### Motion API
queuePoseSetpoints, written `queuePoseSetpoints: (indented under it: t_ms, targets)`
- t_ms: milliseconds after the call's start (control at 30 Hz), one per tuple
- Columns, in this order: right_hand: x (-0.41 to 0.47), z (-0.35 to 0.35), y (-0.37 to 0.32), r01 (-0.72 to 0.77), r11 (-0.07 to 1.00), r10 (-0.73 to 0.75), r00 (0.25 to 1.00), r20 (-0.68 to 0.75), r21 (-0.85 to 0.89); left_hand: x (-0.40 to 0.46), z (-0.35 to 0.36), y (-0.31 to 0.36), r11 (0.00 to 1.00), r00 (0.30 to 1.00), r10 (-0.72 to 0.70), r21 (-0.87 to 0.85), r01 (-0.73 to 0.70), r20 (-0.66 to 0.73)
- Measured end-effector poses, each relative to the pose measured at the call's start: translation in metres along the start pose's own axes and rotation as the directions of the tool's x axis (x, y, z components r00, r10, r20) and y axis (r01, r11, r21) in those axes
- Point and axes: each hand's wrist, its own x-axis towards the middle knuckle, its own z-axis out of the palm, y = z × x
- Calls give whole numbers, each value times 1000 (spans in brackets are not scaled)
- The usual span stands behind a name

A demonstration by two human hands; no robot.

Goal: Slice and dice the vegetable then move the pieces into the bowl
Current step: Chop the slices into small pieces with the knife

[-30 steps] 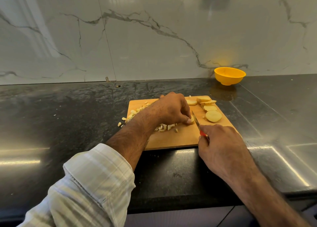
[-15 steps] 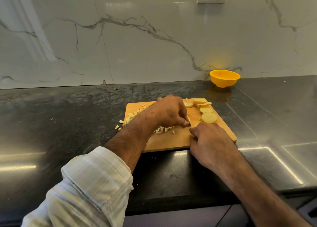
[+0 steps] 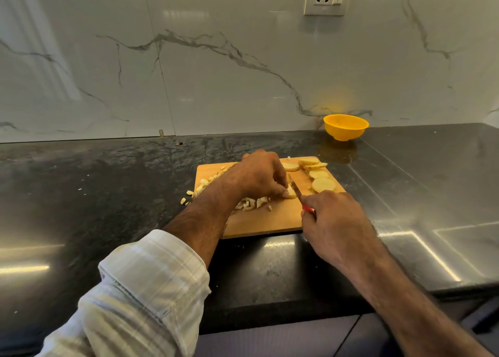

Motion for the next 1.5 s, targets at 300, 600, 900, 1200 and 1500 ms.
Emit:
queuePoseSetpoints:
  t_ms: [300,600,900,1200,1500]
  targets:
    - [8,2,-12,-4,991,24,988,150,-135,2,1,2,1000,1000,-15,-15,15,18]
    - [20,7,-4,-62,998,61,996,70,6,-3,-4,1,1000,999,12,17,-13,35]
    - [1,0,-8,-6,1000,7,998,55,-25,-2,-9,-9,982,999,21,189,-25,26]
    - [19,9,-14,-32,996,42,992,123,-82,-1,-9,-14,993,996,-11,117,1,85]
    - [20,7,-5,1,1000,-2,1000,-28,-15,-5,-14,-17,996,995,-14,89,5,95]
